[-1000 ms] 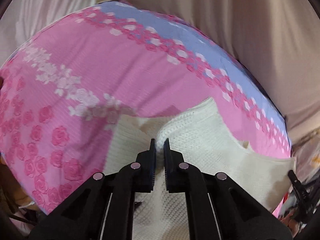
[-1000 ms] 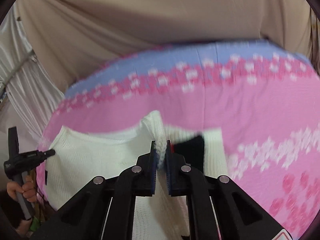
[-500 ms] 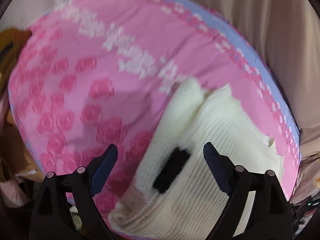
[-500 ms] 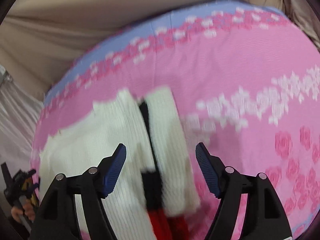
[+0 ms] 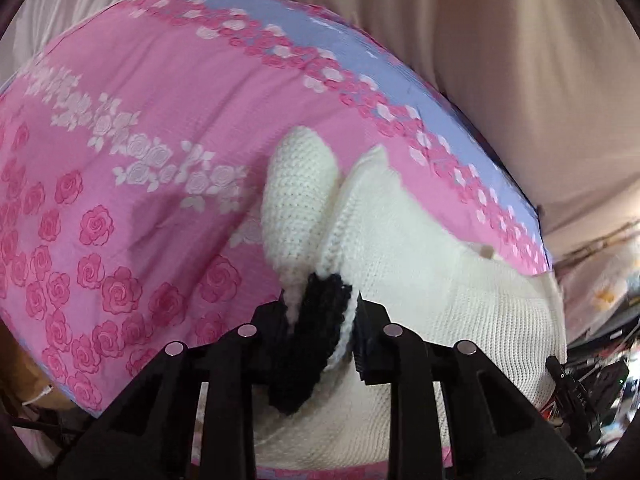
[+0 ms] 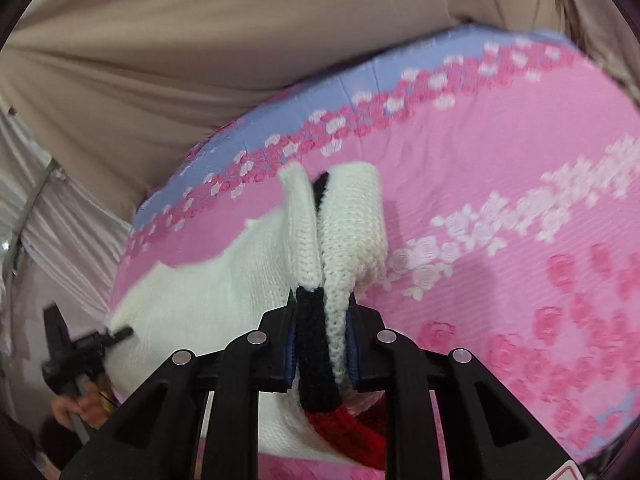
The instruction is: Fold small clothes
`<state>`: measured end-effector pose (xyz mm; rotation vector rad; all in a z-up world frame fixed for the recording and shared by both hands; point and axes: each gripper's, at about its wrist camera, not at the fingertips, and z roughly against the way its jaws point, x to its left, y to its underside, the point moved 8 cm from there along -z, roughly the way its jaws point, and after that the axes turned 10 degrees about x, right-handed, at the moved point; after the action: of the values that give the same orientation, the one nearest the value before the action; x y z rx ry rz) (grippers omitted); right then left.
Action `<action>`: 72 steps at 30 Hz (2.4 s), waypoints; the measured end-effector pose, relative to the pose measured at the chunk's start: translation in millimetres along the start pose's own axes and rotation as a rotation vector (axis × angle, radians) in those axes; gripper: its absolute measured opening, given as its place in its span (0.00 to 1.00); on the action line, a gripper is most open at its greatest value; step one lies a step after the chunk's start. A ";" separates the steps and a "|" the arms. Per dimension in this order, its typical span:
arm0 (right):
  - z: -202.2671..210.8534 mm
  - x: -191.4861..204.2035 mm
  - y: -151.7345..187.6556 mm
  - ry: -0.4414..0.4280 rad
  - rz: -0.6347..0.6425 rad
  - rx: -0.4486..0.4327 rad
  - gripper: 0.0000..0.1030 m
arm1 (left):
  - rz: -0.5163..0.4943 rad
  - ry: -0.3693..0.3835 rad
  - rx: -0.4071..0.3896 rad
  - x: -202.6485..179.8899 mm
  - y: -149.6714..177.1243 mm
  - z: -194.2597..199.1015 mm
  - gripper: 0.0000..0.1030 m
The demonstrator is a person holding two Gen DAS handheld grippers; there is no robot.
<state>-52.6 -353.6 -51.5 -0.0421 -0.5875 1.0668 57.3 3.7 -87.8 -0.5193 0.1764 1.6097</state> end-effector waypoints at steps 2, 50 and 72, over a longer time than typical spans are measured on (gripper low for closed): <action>4.7 -10.1 19.1 0.083 0.035 0.001 0.18 | -0.009 -0.038 0.044 6.4 11.1 -16.7 0.24; -57.3 2.6 -4.4 0.370 0.214 0.143 0.14 | 0.046 -0.252 0.055 43.9 36.7 -54.9 0.38; -139.2 73.4 40.1 0.478 0.444 0.309 0.14 | 0.028 -0.254 0.062 42.5 37.0 -57.0 0.39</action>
<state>6.1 -238.6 -150.0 -0.1583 0.0299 1.5086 32.9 14.1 -163.5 -0.2625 0.0432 1.6760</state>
